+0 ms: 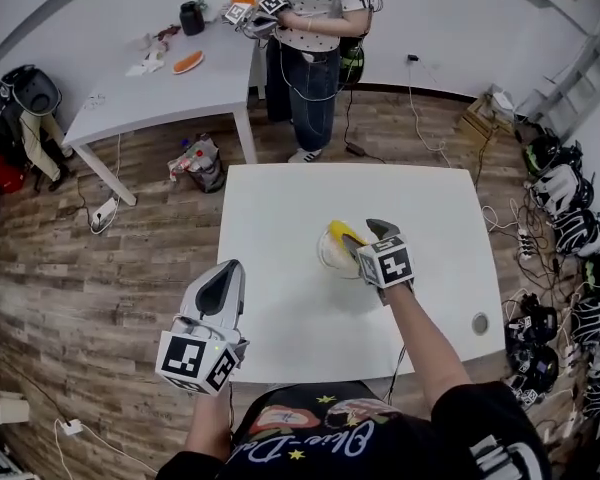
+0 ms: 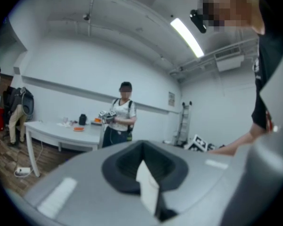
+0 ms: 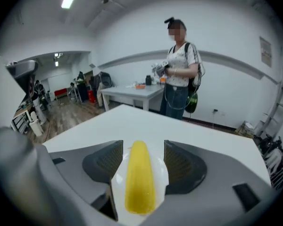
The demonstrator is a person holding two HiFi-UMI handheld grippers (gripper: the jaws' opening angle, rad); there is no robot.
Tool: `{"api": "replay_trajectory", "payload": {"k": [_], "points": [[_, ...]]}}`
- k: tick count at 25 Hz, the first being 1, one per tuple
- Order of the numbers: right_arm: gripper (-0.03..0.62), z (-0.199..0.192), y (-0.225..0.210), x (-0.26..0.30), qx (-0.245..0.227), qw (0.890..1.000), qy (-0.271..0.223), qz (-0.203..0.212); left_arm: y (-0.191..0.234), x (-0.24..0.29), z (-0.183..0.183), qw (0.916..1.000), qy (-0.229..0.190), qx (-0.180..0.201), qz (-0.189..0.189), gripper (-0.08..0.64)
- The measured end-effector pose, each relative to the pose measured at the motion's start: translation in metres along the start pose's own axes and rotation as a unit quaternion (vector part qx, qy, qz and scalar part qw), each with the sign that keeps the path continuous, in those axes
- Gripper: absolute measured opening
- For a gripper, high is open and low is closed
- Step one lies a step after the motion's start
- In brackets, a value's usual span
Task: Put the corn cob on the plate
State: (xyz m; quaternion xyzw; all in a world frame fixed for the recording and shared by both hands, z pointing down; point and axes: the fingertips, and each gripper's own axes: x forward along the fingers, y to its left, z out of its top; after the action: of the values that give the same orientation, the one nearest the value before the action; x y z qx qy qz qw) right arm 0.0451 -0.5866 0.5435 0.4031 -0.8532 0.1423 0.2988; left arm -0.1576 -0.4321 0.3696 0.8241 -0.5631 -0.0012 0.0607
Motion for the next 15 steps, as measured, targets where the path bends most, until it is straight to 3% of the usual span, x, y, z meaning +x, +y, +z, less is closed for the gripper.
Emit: {"api": "replay_trajectory", "payload": {"k": [3,6,8,15], "points": [[0.255,0.029,0.008,-0.059,0.041,0.994,-0.101,-0.003,-0.012,-0.006,0.006,0.9999,-0.007,0.008,-0.011,-0.002],[0.247,0.037,0.019,-0.113,0.079,0.982,-0.169,0.002,-0.027,-0.008,0.012,0.9993,-0.016,0.018,-0.028,-0.002],[0.041,0.035,0.026,-0.143,0.092,0.975,-0.202,-0.005,-0.039,-0.007,0.014,0.9986,-0.021,0.019,-0.046,-0.002],[0.017,0.027,0.048,-0.225,0.098,0.959,-0.265,-0.013,-0.08,0.001,0.016,0.9933,-0.019,0.025,-0.112,-0.002]]}}
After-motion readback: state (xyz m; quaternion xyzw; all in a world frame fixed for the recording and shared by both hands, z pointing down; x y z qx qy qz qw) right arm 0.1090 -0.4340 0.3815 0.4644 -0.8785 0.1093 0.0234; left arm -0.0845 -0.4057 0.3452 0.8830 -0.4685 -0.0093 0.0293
